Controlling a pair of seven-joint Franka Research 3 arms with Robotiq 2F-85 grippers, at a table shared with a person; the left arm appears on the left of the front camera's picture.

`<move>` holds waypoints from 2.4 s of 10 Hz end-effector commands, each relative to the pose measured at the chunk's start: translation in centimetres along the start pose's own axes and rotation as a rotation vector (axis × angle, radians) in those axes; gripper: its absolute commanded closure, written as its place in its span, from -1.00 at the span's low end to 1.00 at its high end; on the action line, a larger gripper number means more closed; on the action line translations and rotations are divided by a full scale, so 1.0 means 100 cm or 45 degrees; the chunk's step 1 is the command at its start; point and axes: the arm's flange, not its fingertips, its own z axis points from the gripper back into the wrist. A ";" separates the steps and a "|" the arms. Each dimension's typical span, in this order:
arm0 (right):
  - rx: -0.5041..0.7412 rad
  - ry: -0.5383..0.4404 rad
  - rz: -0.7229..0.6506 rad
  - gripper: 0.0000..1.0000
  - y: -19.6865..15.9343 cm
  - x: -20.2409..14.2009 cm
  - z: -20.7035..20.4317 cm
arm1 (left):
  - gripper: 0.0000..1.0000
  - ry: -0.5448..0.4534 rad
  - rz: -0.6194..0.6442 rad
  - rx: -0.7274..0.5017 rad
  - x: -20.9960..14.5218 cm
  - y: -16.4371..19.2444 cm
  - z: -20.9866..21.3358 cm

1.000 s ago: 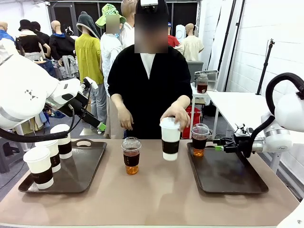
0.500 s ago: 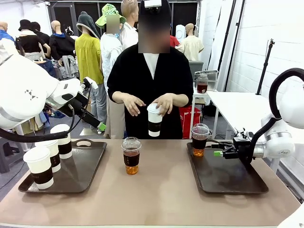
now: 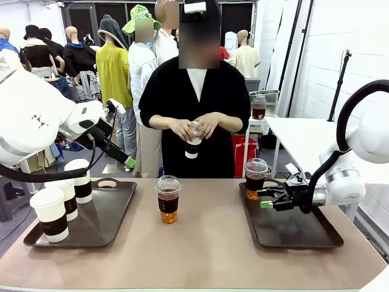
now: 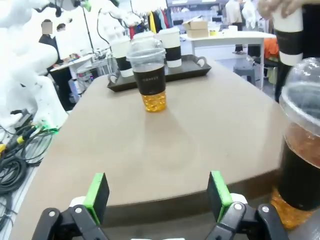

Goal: Distribute the coffee onto the tray.
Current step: Pick up another iced Americano from the middle of the table and place it on the right Handle tray.

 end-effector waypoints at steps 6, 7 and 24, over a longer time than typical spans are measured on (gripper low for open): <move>0.011 -0.037 0.108 -1.00 0.017 -0.003 -0.085 | -1.00 0.002 0.009 -0.002 0.000 0.001 0.001; -0.010 -0.034 0.119 -1.00 0.013 -0.001 -0.095 | -1.00 0.002 0.009 -0.002 0.000 0.001 0.001; 0.022 -0.078 0.124 -1.00 -0.004 0.004 -0.166 | -1.00 0.002 0.009 -0.002 0.000 0.001 0.001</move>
